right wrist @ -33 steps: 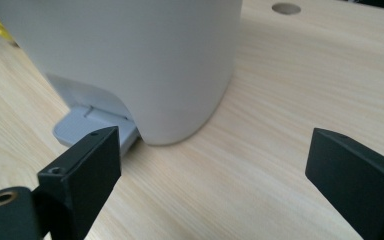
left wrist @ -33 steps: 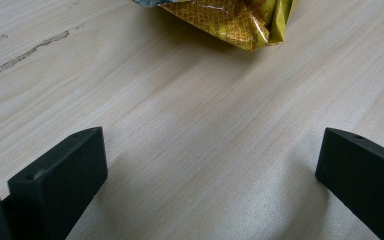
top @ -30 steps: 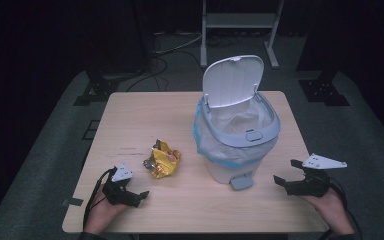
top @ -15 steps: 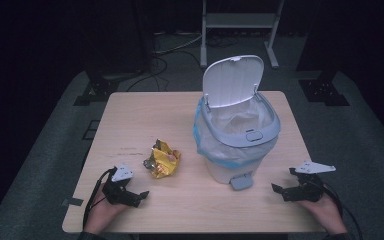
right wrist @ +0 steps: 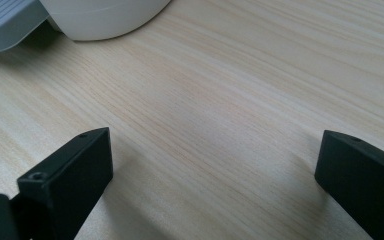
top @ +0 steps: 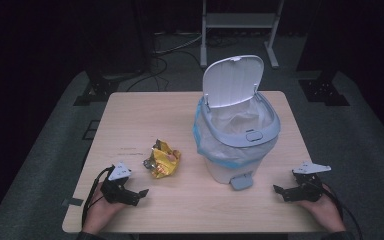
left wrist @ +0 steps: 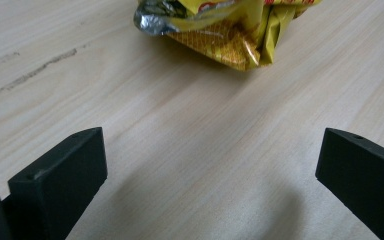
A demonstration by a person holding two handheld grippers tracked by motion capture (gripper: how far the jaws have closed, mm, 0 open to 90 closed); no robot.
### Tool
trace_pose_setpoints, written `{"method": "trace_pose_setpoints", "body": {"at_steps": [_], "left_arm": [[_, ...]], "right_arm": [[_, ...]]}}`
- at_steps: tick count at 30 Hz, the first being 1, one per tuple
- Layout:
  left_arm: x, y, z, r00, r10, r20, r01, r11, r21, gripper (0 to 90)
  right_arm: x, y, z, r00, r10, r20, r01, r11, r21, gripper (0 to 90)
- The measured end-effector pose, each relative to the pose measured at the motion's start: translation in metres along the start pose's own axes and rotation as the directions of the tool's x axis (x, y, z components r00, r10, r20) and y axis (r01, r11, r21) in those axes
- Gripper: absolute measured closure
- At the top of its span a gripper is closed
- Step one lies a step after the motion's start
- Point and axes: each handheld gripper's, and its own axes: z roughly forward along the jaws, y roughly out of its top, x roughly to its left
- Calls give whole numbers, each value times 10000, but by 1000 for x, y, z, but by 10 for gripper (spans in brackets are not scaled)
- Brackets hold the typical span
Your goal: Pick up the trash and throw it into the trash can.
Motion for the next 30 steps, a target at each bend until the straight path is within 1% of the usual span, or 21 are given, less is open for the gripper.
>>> {"method": "trace_pose_setpoints", "body": {"at_steps": [5,7,11,14,17,18,20,22,24,26,27,28,29,30], "left_arm": [[0,7,-6,10000,-16,88,19,9995,-322,0],[0,11,-10,9999,84,55,-81,9989,-453,0],[3,18,-15,9999,-25,165,37,9973,-731,0],[5,22,-18,9999,4,152,8,9965,-836,0],[8,27,-20,9999,-10,159,27,9943,-1064,0],[9,28,-20,9998,-63,214,87,9932,-1158,0],[12,30,-22,9997,37,261,-6,9927,-1203,47],[15,34,-22,9996,49,288,-11,9913,-1313,57],[17,37,-22,9996,146,249,-111,9906,-1362,90],[20,40,-22,9992,136,380,-74,9874,-1584,147],[22,43,-22,9992,107,380,-48,9882,-1529,149],[23,44,-22,9988,159,457,-90,9889,-1484,181],[24,46,-21,9986,215,490,-135,9872,-1589,230],[25,48,-21,9986,206,490,-123,9865,-1636,238]], "right_arm": [[0,0,0,10000,14,-4,-14,10000,8,10],[0,0,0,10000,16,-5,-16,10000,8,10],[0,0,0,10000,15,-5,-15,10000,8,10],[0,0,0,10000,17,-6,-17,10000,8,10],[0,0,0,10000,13,-7,-13,10000,9,10],[0,0,0,10000,15,-7,-15,10000,9,10],[0,0,0,10000,14,-7,-14,10000,9,10],[0,0,0,10000,15,-7,-15,10000,8,10],[0,0,0,10000,16,-7,-16,10000,9,10],[0,0,0,10000,17,-4,-17,10000,8,10],[0,0,0,10000,15,-6,-15,10000,8,10],[0,0,0,10000,15,-6,-15,10000,7,10],[0,0,0,10000,15,-6,-15,10000,8,10],[0,0,0,10000,16,-6,-16,10000,9,10]]}}
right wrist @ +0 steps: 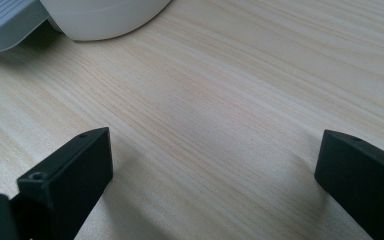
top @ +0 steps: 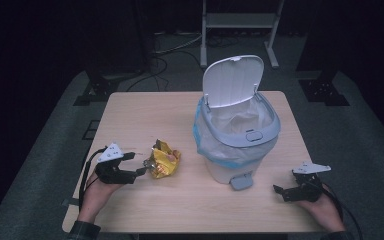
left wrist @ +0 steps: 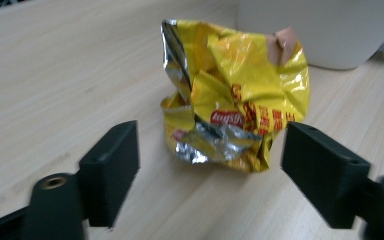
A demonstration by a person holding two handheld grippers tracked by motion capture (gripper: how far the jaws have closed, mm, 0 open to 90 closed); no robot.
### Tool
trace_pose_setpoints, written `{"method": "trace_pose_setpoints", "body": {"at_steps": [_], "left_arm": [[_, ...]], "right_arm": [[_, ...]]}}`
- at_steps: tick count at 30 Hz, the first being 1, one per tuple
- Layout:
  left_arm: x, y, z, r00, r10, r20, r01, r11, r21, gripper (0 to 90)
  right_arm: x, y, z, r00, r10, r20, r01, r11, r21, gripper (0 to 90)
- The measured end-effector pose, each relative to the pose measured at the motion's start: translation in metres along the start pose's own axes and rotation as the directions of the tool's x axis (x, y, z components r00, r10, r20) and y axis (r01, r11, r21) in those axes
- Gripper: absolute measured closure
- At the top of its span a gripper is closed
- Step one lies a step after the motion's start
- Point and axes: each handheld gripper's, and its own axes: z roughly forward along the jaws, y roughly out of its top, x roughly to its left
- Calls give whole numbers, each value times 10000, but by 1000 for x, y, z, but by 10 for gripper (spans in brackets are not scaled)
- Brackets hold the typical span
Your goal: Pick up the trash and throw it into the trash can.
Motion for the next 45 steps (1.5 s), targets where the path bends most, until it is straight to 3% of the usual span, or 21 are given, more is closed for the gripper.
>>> {"method": "trace_pose_setpoints", "body": {"at_steps": [4,10,14,21,33,45], "left_arm": [[5,3,5,9999,-61,106,64,9998,-203,323],[13,8,11,9995,-153,294,157,9998,-119,408],[20,12,15,9988,-346,357,356,9989,-301,431],[30,17,25,9975,-573,416,574,9984,2,441],[32,15,45,9956,-629,696,619,9980,158,457],[25,13,63,9962,-259,835,196,9970,751,543]], "right_arm": [[0,0,0,10000,-38,6,38,10000,-6,10],[0,0,0,10000,-19,0,19,10000,5,10],[0,0,0,10000,-20,1,20,10000,6,10],[0,0,0,10000,-14,0,14,10000,8,11],[0,0,0,10000,-23,-3,23,10000,1,10],[0,0,0,10000,-77,-60,77,10000,-6,10]]}}
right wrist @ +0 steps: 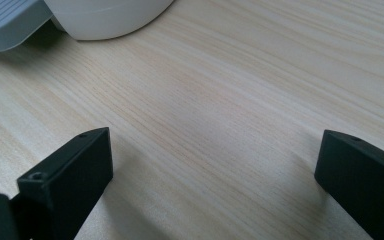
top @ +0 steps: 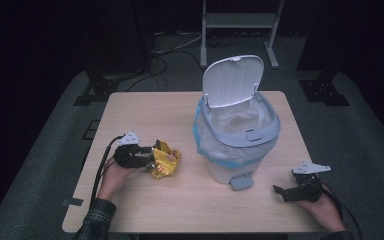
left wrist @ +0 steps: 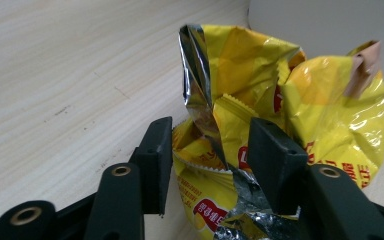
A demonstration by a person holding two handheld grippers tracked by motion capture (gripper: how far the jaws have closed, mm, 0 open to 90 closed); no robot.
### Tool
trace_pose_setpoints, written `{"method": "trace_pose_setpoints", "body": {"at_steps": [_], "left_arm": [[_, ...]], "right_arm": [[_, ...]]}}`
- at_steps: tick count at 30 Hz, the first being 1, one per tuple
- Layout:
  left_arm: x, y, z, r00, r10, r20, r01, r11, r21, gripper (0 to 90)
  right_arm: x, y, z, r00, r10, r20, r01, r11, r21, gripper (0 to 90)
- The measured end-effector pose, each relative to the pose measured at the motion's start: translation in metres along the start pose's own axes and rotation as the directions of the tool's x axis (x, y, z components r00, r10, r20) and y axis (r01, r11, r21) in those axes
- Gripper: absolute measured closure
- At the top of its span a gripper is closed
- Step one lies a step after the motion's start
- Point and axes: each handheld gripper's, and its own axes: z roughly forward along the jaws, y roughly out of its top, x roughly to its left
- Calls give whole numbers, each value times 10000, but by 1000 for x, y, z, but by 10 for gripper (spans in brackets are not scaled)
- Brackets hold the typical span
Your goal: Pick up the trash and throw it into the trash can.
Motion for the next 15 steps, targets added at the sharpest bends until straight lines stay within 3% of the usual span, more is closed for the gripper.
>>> {"method": "trace_pose_setpoints", "body": {"at_steps": [9,15], "left_arm": [[-4,-1,6,9998,199,-63,-196,9986,485,721],[-6,-1,7,9999,129,-48,-126,9976,678,861]], "right_arm": [[0,0,0,10000,-37,-28,37,10000,-3,11],[0,0,0,10000,-42,-32,42,10000,-3,10]]}}
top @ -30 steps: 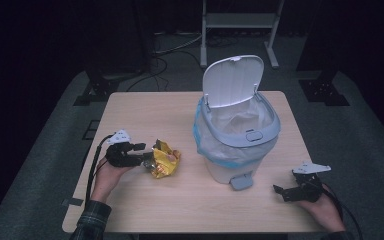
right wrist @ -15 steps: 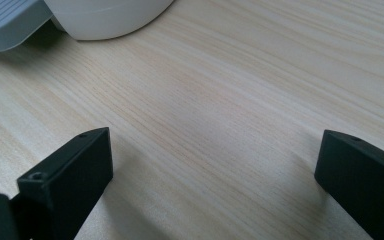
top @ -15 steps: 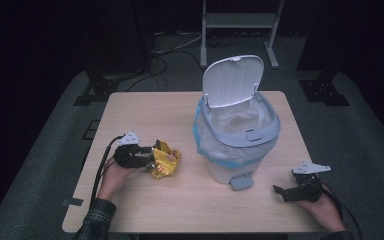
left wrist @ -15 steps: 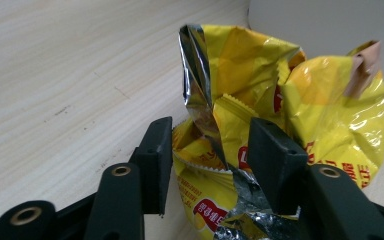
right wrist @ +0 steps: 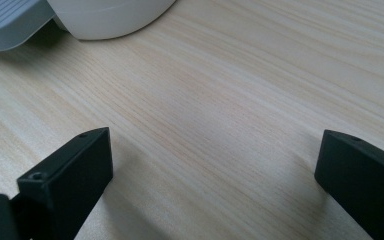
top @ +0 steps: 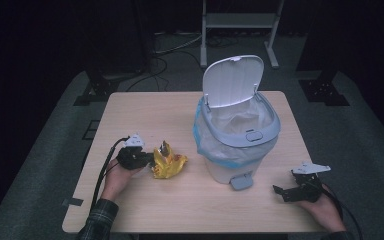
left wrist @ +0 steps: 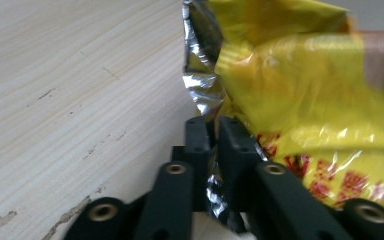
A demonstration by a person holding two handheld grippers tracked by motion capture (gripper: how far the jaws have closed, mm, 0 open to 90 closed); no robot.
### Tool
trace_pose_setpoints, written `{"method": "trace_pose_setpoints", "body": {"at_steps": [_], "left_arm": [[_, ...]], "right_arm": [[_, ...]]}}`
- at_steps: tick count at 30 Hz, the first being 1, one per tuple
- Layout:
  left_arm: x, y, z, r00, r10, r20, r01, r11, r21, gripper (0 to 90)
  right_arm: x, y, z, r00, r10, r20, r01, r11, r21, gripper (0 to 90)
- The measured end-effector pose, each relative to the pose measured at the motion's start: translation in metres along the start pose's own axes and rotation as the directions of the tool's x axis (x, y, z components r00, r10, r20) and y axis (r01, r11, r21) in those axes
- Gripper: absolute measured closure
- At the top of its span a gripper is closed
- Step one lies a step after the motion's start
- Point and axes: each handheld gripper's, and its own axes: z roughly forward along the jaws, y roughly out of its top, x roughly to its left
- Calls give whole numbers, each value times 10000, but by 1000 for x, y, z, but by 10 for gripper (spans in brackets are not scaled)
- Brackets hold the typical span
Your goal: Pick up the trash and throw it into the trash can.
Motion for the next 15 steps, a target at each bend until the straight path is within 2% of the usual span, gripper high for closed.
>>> {"method": "trace_pose_setpoints", "body": {"at_steps": [2,5,13,15], "left_arm": [[0,0,0,9999,-53,114,52,10000,35,899],[-1,0,1,9998,-60,174,58,9999,125,900],[-1,0,-8,10000,-77,40,77,10000,-7,900],[-1,0,-11,10000,-53,-19,53,10000,-59,876]], "right_arm": [[0,0,0,10000,-47,-28,47,10000,-8,11],[0,0,0,9999,-81,-63,81,10000,-9,11],[0,0,0,9999,-83,-69,83,10000,-9,11],[0,0,0,9999,-94,-72,94,10000,-9,10]]}}
